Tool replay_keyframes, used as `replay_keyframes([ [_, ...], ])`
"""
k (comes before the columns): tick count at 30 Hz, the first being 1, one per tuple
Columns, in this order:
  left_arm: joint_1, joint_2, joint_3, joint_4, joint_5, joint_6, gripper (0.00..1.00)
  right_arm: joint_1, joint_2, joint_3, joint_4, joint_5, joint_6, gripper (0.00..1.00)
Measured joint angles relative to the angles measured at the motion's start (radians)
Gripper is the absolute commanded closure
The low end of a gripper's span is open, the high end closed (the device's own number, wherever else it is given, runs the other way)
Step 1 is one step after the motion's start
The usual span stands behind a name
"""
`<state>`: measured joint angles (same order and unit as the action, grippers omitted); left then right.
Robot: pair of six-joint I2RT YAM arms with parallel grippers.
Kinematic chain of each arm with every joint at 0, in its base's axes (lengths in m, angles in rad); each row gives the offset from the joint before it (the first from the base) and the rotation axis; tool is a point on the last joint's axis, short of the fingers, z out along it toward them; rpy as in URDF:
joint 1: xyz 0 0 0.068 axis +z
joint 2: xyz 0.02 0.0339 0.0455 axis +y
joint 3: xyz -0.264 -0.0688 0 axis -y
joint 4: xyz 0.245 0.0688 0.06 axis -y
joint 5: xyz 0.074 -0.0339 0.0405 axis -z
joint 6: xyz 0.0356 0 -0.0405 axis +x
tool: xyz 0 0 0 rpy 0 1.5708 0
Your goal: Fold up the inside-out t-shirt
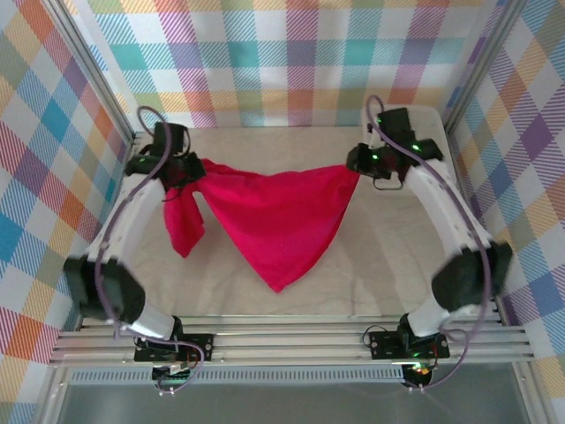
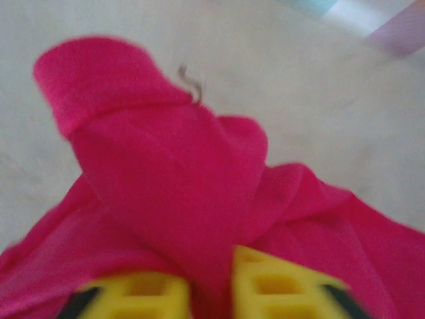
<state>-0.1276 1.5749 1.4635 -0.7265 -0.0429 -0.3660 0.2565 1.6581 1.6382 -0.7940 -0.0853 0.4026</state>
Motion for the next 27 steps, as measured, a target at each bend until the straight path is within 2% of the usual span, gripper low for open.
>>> replay_keyframes([
  [1, 0.000, 0.061, 0.005, 0.003, -0.006, 0.000, 0.24, 0.000, 0.074, 0.043, 0.008, 0.006, 0.001, 0.31],
  [2, 0.002, 0.113, 0.014, -0.001, -0.016, 0.000, 0.23, 0.000, 0.144, 0.096, 0.009, 0.007, 0.002, 0.30],
  [5, 0.009, 0.177, 0.024, -0.016, -0.056, -0.005, 0.26, 0.006, 0.274, 0.233, -0.014, 0.008, 0.004, 0.29],
  [8, 0.019, 0.133, -0.007, -0.024, -0.099, -0.019, 0.32, 0.041, 0.268, 0.237, -0.032, 0.006, 0.007, 0.30],
  [12, 0.044, -0.022, -0.177, -0.031, -0.133, -0.058, 0.38, 0.170, 0.119, 0.010, 0.004, -0.003, 0.012, 0.32],
  [17, 0.121, -0.161, -0.414, -0.040, -0.130, -0.121, 0.37, 0.423, -0.036, -0.317, 0.024, -0.010, 0.067, 0.34],
  [23, 0.288, -0.245, -0.605, 0.001, -0.048, -0.173, 0.39, 0.607, -0.047, -0.482, 0.047, 0.046, 0.171, 0.32],
  [27, 0.345, -0.241, -0.662, 0.083, 0.017, -0.204, 0.42, 0.677, -0.018, -0.496, 0.080, 0.053, 0.225, 0.32],
])
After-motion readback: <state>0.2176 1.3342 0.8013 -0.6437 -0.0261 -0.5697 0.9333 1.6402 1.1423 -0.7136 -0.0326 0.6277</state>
